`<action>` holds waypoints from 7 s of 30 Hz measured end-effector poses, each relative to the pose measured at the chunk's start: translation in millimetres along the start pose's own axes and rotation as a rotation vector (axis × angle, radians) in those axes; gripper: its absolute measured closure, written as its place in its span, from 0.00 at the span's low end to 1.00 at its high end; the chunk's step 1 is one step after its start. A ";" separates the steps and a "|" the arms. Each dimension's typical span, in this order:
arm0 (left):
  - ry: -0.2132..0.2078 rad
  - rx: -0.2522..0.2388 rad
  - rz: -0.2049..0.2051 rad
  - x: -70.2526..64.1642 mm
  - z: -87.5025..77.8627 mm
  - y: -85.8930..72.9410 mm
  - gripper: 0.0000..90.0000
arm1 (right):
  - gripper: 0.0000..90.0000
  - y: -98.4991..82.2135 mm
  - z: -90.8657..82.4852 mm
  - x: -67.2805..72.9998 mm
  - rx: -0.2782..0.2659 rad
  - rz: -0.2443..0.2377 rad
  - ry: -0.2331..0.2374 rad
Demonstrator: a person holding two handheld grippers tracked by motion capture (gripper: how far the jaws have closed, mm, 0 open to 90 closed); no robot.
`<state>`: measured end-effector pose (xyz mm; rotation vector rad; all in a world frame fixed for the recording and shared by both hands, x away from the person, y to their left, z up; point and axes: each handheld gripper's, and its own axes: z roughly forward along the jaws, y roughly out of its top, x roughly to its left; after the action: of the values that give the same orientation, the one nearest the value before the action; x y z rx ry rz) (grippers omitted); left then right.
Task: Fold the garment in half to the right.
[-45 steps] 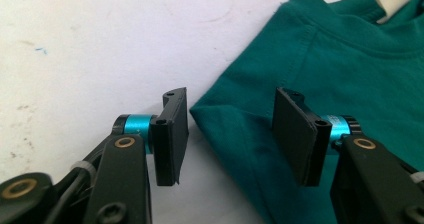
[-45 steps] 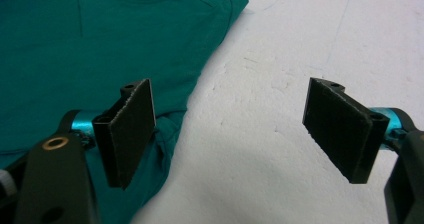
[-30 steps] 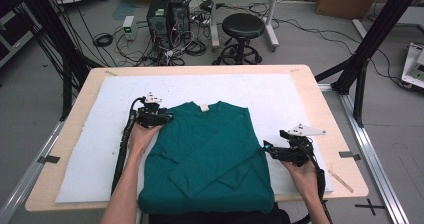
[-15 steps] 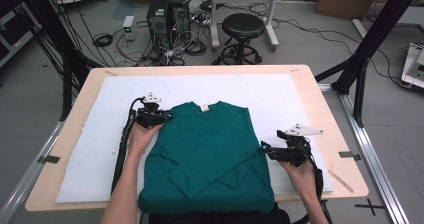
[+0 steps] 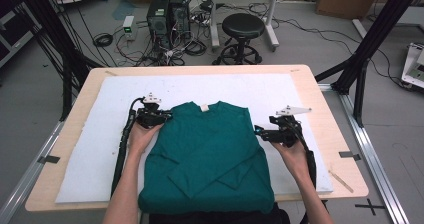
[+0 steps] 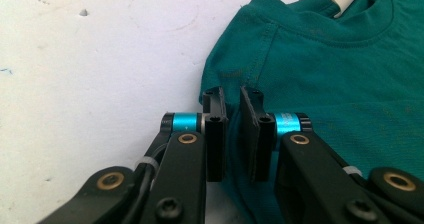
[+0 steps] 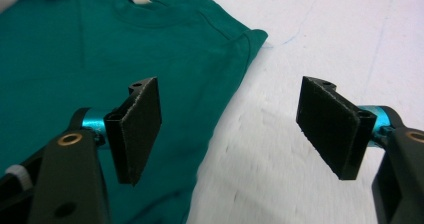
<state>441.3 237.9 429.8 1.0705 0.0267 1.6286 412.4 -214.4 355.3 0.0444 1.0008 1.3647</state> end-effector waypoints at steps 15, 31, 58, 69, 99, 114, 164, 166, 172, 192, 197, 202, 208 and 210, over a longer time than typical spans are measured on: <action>0.004 -0.002 0.004 -0.8 0.1 -0.1 0.90 | 0.38 54.4 81.9 -13.2 0.183 -0.023 -0.061; 0.006 -0.002 0.006 -0.9 0.1 -0.2 0.90 | 0.58 48.2 104.9 -6.0 0.245 -0.041 -0.054; 0.068 -0.013 -0.097 -8.5 -9.9 14.1 0.93 | 0.94 56.8 91.4 -13.8 0.165 0.007 0.028; 0.093 -0.047 -0.118 -5.1 -21.1 51.8 0.93 | 0.94 80.1 73.6 -23.8 0.104 0.015 -0.018; 0.112 -0.204 -0.069 6.3 -31.1 110.8 0.93 | 0.94 131.9 59.8 -42.7 -0.029 0.043 -0.048; 0.058 -0.354 -0.084 3.8 -58.3 117.4 0.93 | 0.94 136.3 37.5 -45.3 -0.155 0.057 -0.037; -0.132 -0.147 0.006 -67.0 -85.5 -25.4 0.93 | 0.93 -13.0 3.9 19.0 0.011 -0.049 0.127; -0.144 -0.151 -0.005 -68.2 -89.0 -31.3 0.93 | 0.93 -19.9 0.8 21.8 0.016 -0.050 0.143; -0.167 -0.139 -0.005 -76.2 -96.0 -47.8 0.93 | 0.93 -40.9 -6.0 25.2 0.032 -0.052 0.177; -0.223 -0.080 -0.030 -90.0 -107.9 -77.4 0.85 | 0.77 -72.8 -22.6 35.9 0.080 -0.038 0.217; -0.234 -0.122 -0.069 -83.8 -110.1 -60.7 0.64 | 0.58 -60.6 -20.9 36.5 0.051 -0.014 0.234; -0.245 -0.141 -0.071 -85.4 -101.5 -37.5 0.60 | 0.52 -36.7 -6.8 37.8 0.054 -0.011 0.254; -0.234 -0.044 -0.037 -95.7 -74.4 -29.1 0.62 | 0.58 -26.4 15.1 43.4 0.146 -0.029 0.212; -0.239 -0.015 -0.023 -97.4 -69.7 -29.4 0.69 | 0.68 -27.7 19.7 44.1 0.182 -0.030 0.212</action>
<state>414.9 206.5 313.4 1.2426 -0.1303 1.4691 440.8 -175.8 326.9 0.0209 1.2975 1.2657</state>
